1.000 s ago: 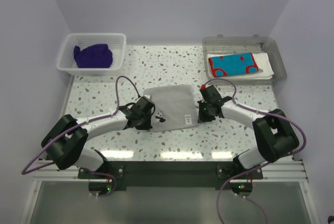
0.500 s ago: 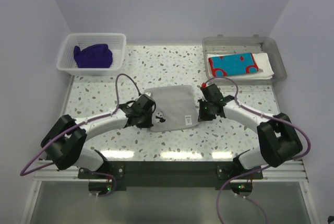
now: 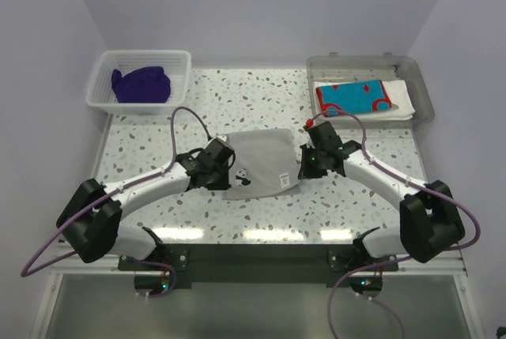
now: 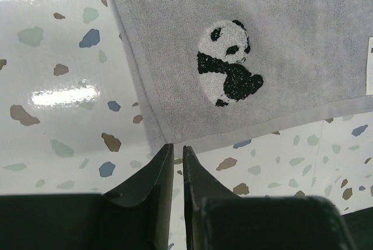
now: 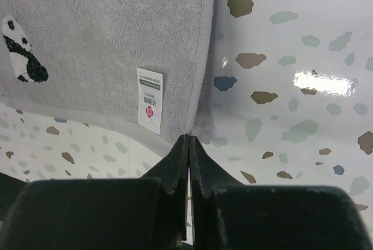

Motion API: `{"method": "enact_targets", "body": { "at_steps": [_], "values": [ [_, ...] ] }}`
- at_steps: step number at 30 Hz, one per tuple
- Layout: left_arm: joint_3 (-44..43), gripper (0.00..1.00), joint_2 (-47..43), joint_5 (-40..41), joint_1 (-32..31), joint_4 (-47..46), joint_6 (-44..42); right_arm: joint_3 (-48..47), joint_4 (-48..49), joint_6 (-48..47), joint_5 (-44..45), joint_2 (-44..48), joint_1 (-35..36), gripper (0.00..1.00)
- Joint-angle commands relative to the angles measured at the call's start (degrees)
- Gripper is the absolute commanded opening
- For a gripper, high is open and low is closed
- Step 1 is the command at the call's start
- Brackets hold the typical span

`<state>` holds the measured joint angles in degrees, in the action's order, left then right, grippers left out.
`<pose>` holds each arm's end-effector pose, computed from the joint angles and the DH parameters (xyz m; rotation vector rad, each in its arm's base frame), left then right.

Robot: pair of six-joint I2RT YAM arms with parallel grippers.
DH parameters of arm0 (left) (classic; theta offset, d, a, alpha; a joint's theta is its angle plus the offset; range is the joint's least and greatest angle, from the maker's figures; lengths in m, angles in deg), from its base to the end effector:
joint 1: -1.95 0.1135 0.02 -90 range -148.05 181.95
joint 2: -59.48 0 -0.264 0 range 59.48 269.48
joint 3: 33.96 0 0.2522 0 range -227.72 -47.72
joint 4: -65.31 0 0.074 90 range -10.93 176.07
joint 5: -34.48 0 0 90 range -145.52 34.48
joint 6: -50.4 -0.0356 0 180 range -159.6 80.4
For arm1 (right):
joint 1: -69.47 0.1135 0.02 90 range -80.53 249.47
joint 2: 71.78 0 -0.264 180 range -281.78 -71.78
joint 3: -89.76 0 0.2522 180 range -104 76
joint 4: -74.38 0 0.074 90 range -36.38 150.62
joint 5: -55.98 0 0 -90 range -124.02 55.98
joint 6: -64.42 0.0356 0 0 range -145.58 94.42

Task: Fold and stack the towels
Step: Fold the towel

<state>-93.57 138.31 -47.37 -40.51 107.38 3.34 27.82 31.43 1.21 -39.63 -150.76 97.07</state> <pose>0.1948 -0.1714 0.1937 -0.0597 2.6605 -0.3225 0.2336 0.1260 0.2040 -0.0542 2.6844 0.4459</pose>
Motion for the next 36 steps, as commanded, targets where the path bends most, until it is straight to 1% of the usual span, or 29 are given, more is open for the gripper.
{"method": "enact_targets", "body": {
  "at_steps": [1, 2, 4, 8, 13, 19, 29, 34, 36],
  "values": [
    [-0.4, 0.18, -0.1, -1.5, -0.3, -1.7, 1.2, -0.3, -0.2, 0.0, -0.9, 0.9, -0.1, 0.0],
    [0.4, 0.2, 0.2, -2.2, -0.3, -2.6, 1.4, 0.2, 0.4, 0.1, -1.2, 0.8, -0.1, 0.0],
    [0.8, 0.2, 1.2, -2.8, -0.3, -4.2, 1.8, 0.9, 1.4, 0.5, -1.5, 0.3, -0.1, 0.0],
    [0.6, 0.19, 3.3, -1.9, -0.4, -4.0, 1.5, 1.2, 2.0, 0.5, -1.3, -0.2, 0.0, 0.0],
    [0.1, 0.22, 5.1, -1.3, -0.7, -2.0, 1.5, 1.8, 2.6, 0.5, -1.7, -0.4, -0.1, 0.0],
    [0.2, 0.31, 5.0, -0.2, -1.7, 0.2, 2.4, 2.4, 3.3, 0.5, -1.9, -0.3, -0.1, 0.0],
    [-0.2, 0.29, 7.2, 1.2, -2.6, 2.3, 2.9, 2.9, 4.0, 0.2, -2.0, -0.4, -0.1, 0.0],
    [-0.6, 0.32, 7.7, 2.1, -2.7, 3.1, 3.3, 3.4, 4.5, 0.1, -2.5, -0.2, -0.1, 0.0],
    [-0.8, 0.32, 7.8, 2.2, -2.7, 2.9, 3.3, 3.4, 4.6, -0.1, -2.5, -0.3, -0.1, 0.0]
  ]
}}
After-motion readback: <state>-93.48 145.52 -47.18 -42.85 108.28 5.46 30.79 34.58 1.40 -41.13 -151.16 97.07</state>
